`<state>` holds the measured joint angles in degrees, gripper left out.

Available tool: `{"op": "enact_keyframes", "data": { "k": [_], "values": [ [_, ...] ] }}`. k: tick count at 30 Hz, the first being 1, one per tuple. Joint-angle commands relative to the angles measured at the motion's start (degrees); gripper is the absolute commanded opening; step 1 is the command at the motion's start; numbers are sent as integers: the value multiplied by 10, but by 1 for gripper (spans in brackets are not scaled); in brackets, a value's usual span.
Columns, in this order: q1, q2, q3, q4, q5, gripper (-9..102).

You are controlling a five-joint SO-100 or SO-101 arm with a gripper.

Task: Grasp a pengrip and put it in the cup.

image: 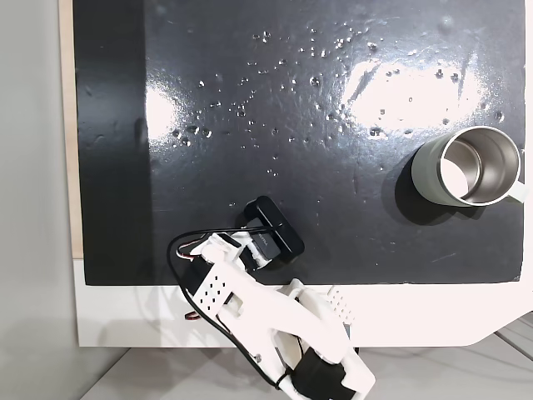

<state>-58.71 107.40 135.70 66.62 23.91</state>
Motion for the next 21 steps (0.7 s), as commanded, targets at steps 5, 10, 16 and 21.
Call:
{"op": "enact_keyframes", "data": {
  "k": [5, 10, 16, 21],
  "values": [
    [20, -7, 7, -1, -8, 10],
    [29, -9, 7, -2, -10, 3],
    [29, -10, 4, -2, -11, 0],
    [50, 9, -23, 18, -33, 0]
  ]
}}
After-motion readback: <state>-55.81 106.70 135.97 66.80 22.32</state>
